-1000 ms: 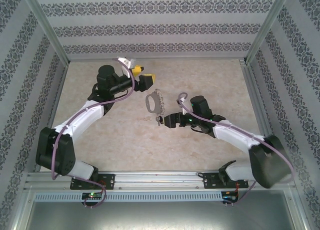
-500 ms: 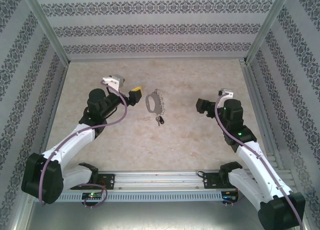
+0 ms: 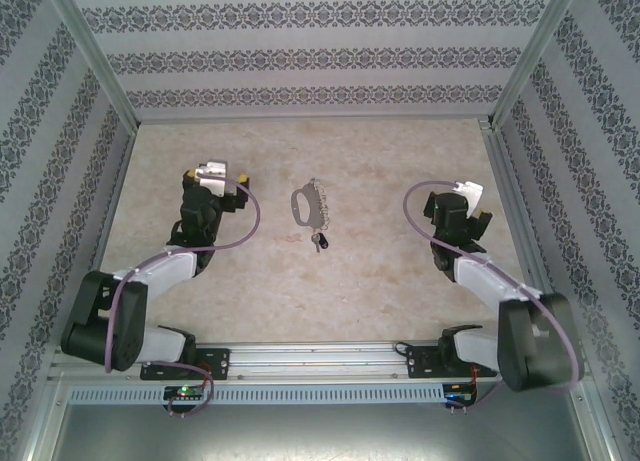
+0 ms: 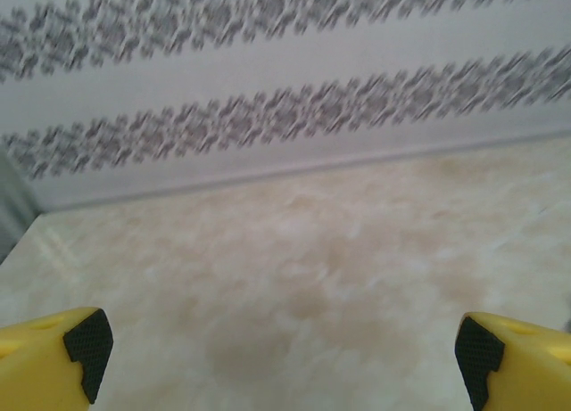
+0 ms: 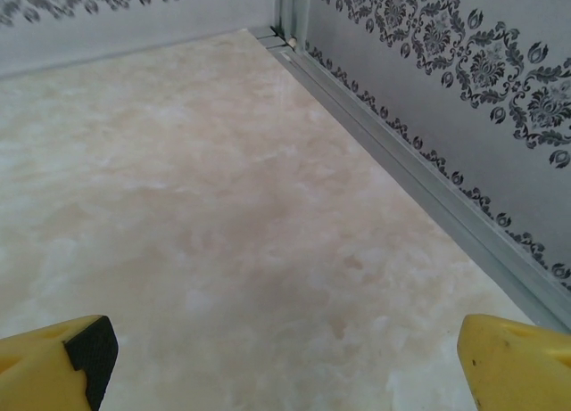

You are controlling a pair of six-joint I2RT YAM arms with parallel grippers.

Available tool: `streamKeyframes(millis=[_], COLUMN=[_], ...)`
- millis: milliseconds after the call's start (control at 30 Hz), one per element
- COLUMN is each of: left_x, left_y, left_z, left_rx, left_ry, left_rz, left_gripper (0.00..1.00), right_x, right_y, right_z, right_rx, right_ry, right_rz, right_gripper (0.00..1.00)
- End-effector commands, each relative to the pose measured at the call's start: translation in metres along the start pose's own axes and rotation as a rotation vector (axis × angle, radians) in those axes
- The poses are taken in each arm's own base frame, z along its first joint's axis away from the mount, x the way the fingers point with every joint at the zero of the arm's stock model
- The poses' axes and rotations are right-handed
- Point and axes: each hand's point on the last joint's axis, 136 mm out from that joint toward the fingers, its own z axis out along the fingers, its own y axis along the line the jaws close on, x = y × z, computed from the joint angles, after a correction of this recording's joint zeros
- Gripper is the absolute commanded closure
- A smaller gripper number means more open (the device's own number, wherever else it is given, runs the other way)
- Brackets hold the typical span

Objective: Put the keys on the keyring

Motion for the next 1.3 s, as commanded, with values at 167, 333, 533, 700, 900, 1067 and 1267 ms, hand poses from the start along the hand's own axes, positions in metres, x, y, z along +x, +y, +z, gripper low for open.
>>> streamKeyframes(millis=[167,333,533,700,900,1067,1267], left_x=[0.027,0.028,0.051,0.073,0.089,0.092,0.105], left_y=[0.054,0.051,0.047,0.044,0.044,0.037,0.036], left_z=[-0.008,-0.008,-0.017,-0.017,-0.011,-0.007,0.004], left_rx=[-0.230,-0.196,-0.163,-0.165,-0.154,-0.101,-0.050], left_ry=[-0.015,-0.016,0.102,0.078,0.107,0.107,0.159], left_rz=[0.028,0.017,-0.034,-0.037,-0.055,-0.050,-0.080], left_gripper=[0.00,0.00,0.00,0.00,0.00,0.00,0.00], right_x=[-0.004,-0.006,-0.002,0.001,0.009,0.012,0.012], right_y=[0.008,0.023,0.040,0.050,0.056,0.054,0.054], right_z=[0.023,0.016,0.010,0.010,0.023,0.024,0.023], right_rx=[0.014,-0.081,-0.177,-0.249,-0.346,-0.338,-0.337], right_ry=[-0.117,-0.161,-0.184,-0.176,-0.183,-0.148,-0.130], right_rz=[-0.038,-0.062,-0.108,-0.128,-0.082,-0.086,-0.095], right_gripper=[0.02,0.03,0.03,0.03,0.03,0.02,0.02])
